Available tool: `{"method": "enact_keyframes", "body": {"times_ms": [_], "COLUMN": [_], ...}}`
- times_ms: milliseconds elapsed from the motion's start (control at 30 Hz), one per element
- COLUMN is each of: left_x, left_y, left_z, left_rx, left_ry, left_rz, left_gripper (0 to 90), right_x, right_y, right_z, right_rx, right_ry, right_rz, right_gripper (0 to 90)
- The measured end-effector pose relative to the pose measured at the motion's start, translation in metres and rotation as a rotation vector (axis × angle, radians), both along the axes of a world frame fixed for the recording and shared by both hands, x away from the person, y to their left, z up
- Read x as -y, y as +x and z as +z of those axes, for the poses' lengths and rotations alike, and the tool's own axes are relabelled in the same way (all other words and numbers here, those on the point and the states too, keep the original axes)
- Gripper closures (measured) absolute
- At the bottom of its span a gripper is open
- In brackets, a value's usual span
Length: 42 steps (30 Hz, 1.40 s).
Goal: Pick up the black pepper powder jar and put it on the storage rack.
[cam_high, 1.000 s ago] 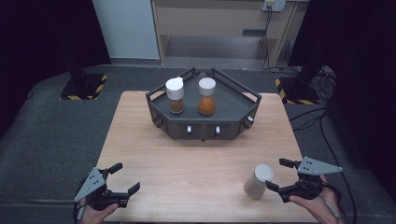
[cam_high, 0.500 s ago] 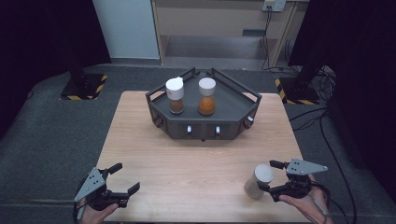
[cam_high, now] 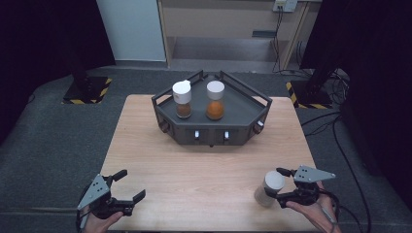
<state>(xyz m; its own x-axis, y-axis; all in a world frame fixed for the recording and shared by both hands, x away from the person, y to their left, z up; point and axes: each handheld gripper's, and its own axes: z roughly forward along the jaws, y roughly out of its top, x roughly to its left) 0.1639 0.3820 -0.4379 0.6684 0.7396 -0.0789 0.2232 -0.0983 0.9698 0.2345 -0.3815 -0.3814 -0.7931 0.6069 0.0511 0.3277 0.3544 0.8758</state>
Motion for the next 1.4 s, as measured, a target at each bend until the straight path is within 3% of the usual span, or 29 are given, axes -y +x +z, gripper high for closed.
{"method": "enact_keyframes", "body": {"times_ms": [467,633,933,1400], "left_x": [0.0002,0.0000,-0.0001,-0.0003], "left_y": [0.0006,0.0005,0.0006,0.0010], "left_z": [0.0004,0.0003,0.0002,0.0002], "left_rx": [-0.003,-0.003,-0.004,-0.006], "left_ry": [0.006,0.005,0.004,0.003], "left_rz": [-0.004,-0.003,-0.002,-0.003], "left_gripper": [0.9,0.9,0.9,0.9], "right_x": [-0.0038,-0.0040,0.0010,-0.0059], "right_y": [-0.0028,-0.0036,0.0005,-0.0026], "right_z": [-0.0086,-0.0089,-0.0092,-0.0009], "right_rx": [0.037,0.041,0.009,0.029], "right_ry": [-0.024,-0.023,0.016,-0.033], "right_rz": [0.002,0.002,0.004,-0.012], "right_gripper": [33.5,33.8,33.1,33.7]}}
